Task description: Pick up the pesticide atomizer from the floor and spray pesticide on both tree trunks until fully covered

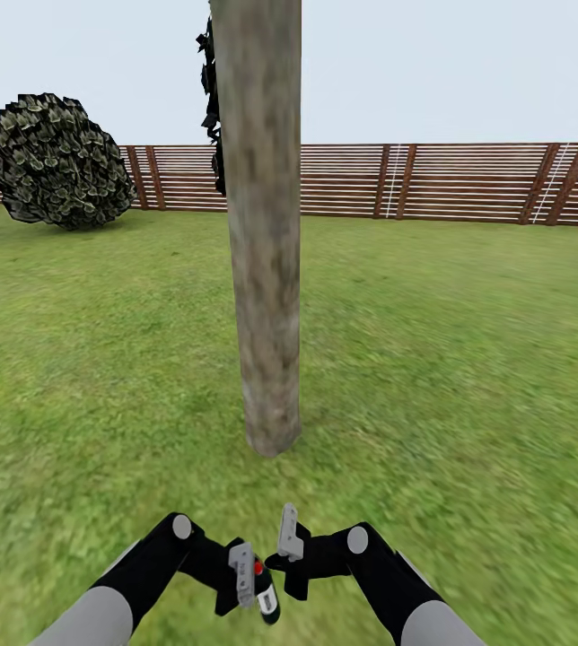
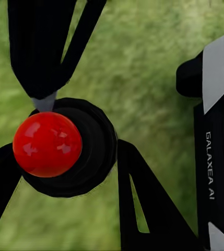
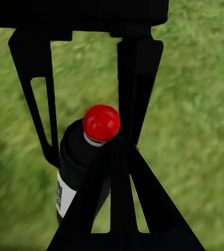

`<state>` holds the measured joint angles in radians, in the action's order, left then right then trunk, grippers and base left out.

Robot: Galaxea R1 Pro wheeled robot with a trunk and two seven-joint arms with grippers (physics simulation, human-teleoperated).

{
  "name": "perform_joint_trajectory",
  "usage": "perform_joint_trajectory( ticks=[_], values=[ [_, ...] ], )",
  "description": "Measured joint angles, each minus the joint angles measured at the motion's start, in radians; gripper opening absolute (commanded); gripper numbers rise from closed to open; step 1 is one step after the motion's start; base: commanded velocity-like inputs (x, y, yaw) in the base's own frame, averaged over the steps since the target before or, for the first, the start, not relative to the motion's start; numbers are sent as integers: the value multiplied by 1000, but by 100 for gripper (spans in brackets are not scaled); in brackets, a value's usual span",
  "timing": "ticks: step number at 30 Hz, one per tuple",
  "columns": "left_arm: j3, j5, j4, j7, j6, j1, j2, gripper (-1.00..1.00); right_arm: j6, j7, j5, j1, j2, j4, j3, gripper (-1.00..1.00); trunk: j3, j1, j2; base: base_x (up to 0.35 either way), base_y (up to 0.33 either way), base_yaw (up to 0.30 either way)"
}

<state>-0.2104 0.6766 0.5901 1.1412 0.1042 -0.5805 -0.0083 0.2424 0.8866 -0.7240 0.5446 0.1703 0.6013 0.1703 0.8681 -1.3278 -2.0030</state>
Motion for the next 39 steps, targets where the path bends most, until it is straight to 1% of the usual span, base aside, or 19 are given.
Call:
perform_joint_trajectory(
  ticks=[9,10,11,15,17,21,22,23,25,28,30,31,32,33,34,35,37,38,39],
  values=[
    [0,-1,6,0,0,1,-1,-100,0,0,0,0,0,0,0,-100,0,0,0,0,0,0],
    [-1,4,-1,-5,2,7,37,-100,1,0,0,0,-1,-1,0,-100,0,0,0,0,0,0],
    [-1,7,-2,-5,3,8,66,-100,1,0,0,0,-1,-1,0,-100,0,0,0,0,0,0],
    [-2,4,-1,-5,3,12,127,-100,2,0,0,0,-3,-3,-1,-100,0,0,0,0,0,0],
    [0,3,-1,-5,3,13,142,-100,2,0,0,0,-4,-3,-2,-100,0,0,0,0,0,0],
    [0,3,-6,-6,3,13,152,-100,2,0,-1,0,-5,-4,-2,-100,0,0,0,0,0,0],
    [0,3,-7,-6,3,13,157,-100,2,0,-1,0,-5,-4,-2,100,0,0,0,0,0,0],
    [0,3,-7,-6,3,14,163,-100,2,0,-1,0,-6,-4,-2,100,0,0,0,0,0,0],
    [0,3,-8,-6,4,14,185,-100,2,0,-2,0,-7,-5,-2,100,0,0,0,0,0,0],
    [8,3,-9,-6,3,15,236,-100,2,-4,-4,0,-8,-8,-2,100,0,0,0,0,0,0],
    [12,0,-10,-9,1,15,258,-100,4,-11,-4,0,-10,-9,-5,100,0,0,0,0,0,0],
    [27,-4,-12,-24,1,16,274,-100,4,-34,-4,0,-13,-9,-7,100,0,0,0,0,0,0],
    [48,-8,-16,-43,1,16,281,-100,4,-62,-3,0,-19,-9,-9,100,0,0,0,0,0,0],
    [76,-10,-23,-70,1,16,285,-100,4,-101,-1,0,-28,-9,-9,100,0,0,0,0,0,0],
    [113,-12,-33,-103,1,16,286,-100,4,-151,0,-1,-40,-11,-10,100,0,0,0,0,0,0],
    [171,-14,-49,-156,1,16,284,-100,4,-240,3,-2,-57,-15,-12,100,0,0,0,0,0,0],
    [246,-17,-77,-231,2,16,280,-100,4,-377,24,-3,-78,-47,-15,100,0,0,0,0,0,0],
    [281,-20,-94,-268,3,16,276,-100,4,-450,49,-4,-84,-77,-22,100,0,0,0,0,0,0],
    [334,-30,-121,-324,3,16,265,-100,4,-562,97,-4,-89,-134,-41,100,0,0,0,0,0,0]
  ],
)
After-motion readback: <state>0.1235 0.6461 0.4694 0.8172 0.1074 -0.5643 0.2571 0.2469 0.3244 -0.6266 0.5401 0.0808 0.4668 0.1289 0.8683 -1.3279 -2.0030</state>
